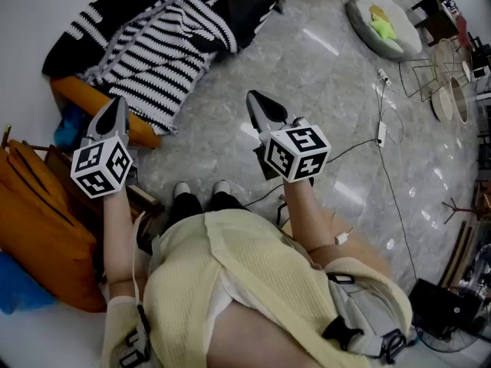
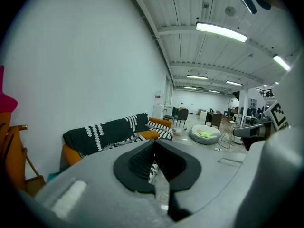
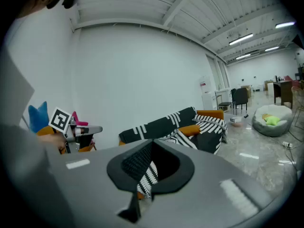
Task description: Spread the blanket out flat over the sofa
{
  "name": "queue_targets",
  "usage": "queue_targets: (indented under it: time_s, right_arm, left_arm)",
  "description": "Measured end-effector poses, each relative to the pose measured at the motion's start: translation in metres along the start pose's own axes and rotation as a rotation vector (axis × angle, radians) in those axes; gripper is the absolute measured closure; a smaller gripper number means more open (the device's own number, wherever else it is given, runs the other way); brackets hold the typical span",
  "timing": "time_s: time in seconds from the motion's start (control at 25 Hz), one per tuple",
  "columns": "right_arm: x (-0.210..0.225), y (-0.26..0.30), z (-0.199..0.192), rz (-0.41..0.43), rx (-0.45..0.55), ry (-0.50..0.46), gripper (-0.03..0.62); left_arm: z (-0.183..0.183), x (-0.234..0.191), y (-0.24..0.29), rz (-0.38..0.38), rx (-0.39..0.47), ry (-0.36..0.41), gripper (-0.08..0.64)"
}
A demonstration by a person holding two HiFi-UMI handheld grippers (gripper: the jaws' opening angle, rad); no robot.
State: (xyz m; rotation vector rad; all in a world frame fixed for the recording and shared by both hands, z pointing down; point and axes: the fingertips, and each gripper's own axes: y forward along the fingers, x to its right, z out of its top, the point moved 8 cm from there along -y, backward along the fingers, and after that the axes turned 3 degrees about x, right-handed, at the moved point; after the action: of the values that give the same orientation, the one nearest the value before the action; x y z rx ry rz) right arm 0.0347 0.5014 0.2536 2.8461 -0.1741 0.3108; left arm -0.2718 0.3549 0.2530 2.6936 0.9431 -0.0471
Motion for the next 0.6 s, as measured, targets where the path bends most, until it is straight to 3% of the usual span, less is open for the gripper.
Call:
queue_targets:
  time_s: [0.32,0.6]
  right_arm:
    - [0.008,-0.010,-0.004,0.006,0.029,0.003,0.591]
    - [0.018,-0.013,-0.007,-0.004,0.020,0.007,0.591]
  left_arm:
    - [0.019,0.027,-0.006,-0.009,0.063,0.007,0.557]
    - [0.018,0.039,-0.001,-0.059,0.097,-0.092,0.557]
